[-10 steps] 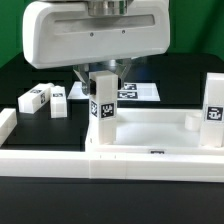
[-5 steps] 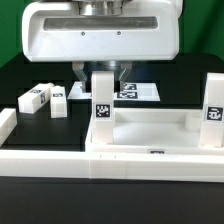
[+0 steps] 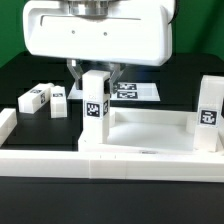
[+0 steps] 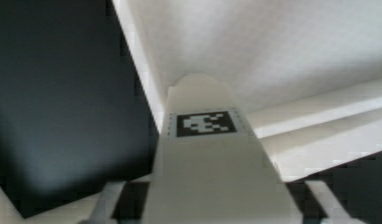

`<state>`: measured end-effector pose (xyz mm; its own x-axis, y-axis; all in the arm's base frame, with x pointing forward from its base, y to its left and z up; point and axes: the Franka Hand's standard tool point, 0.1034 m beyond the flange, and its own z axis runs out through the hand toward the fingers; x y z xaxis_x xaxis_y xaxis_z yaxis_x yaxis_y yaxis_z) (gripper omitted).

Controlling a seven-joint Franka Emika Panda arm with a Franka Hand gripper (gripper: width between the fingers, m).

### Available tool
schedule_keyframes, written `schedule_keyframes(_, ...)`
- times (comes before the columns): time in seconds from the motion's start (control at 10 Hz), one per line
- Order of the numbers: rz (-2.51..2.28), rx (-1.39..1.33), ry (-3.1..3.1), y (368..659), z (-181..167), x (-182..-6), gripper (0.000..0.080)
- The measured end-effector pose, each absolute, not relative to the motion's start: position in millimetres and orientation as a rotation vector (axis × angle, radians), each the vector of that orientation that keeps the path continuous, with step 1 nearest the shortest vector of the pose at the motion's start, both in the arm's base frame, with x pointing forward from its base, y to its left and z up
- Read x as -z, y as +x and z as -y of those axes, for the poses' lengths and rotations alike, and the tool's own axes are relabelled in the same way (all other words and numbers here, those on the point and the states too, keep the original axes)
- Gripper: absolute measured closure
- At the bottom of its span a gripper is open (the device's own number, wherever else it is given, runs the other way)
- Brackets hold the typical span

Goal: Assemble desk

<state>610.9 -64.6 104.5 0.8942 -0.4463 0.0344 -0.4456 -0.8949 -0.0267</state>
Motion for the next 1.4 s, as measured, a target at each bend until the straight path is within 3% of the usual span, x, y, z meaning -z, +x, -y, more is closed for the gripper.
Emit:
schedule_keyframes(0.4, -0.798, 0.056, -3.023, 609.8, 66.0, -104.7, 0.0494)
schedule_keyframes(0.6, -0.796, 0.056, -3.023, 609.8, 65.8, -104.6, 0.0251)
schedule_keyframes(0.7, -0.795, 0.056, -3.023, 609.9, 65.5, -104.7, 0.0181)
schedule_keyframes(1.2, -0.797, 0.092, -2.985, 598.5, 29.1, -139.6, 0.0150)
schedule_keyframes(1.4, -0.779, 0.086, -2.986, 593.0, 16.6, -141.7, 0.0150)
